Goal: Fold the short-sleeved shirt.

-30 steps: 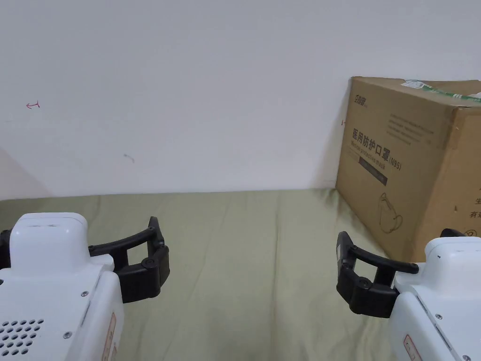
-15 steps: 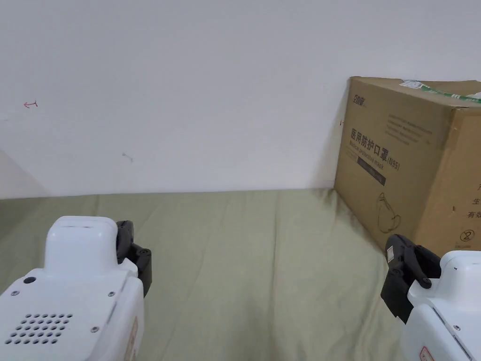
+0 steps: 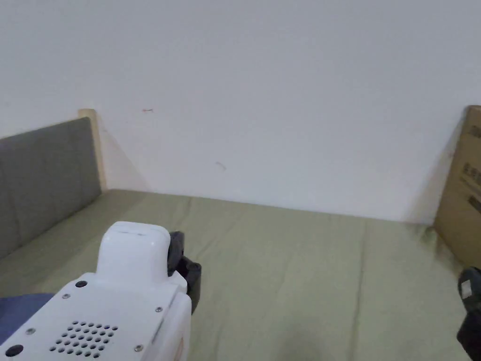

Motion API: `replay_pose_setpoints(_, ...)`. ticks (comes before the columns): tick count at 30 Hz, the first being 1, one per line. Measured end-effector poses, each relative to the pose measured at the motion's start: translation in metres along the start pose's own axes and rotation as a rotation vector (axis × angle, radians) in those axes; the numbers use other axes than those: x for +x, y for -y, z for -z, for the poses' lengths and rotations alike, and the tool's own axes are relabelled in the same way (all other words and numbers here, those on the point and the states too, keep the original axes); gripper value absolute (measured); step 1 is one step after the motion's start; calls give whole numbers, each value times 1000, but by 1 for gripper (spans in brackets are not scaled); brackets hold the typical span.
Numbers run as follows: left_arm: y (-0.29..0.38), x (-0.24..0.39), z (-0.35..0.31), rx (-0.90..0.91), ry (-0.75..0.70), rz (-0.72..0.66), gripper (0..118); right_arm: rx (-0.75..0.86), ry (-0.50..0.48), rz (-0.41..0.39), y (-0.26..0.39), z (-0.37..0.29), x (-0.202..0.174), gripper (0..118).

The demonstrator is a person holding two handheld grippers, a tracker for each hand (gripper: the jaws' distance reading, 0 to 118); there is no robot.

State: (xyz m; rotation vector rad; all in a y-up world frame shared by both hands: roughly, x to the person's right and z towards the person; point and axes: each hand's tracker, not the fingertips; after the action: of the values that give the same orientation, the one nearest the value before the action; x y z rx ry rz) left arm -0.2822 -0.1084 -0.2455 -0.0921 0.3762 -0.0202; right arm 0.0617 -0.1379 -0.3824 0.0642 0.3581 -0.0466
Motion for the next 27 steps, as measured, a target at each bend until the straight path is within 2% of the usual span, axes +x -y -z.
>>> replay_pose_setpoints(2,4,-42,-26,-26,-15,-66,0,-10,-99,-2,0,18,-28,0)
replay_pose_setpoints(3,9,-59,-41,-11,-68,-97,0,-10,-150,-2,-1,25,-44,0)
replay_pose_setpoints(8,34,-139,-122,-35,-502,-87,0,-28,-427,-12,4,60,-147,0)
replay_pose_setpoints(10,46,-165,-149,-79,-616,-104,0,-45,-520,8,9,68,-189,0)
replay_pose_setpoints(15,69,-210,-183,-146,-756,-249,0,-125,-739,64,21,73,-272,0)
replay_pose_setpoints(18,77,-224,-171,-174,-755,-261,0,-146,-776,57,26,72,-297,0)
replay_pose_setpoints(21,88,-231,-139,-219,-674,-259,0,-165,-779,40,29,75,-303,0)
replay_pose_setpoints(27,121,-240,-49,-283,-446,-359,0,-234,-684,-56,42,95,-284,0)
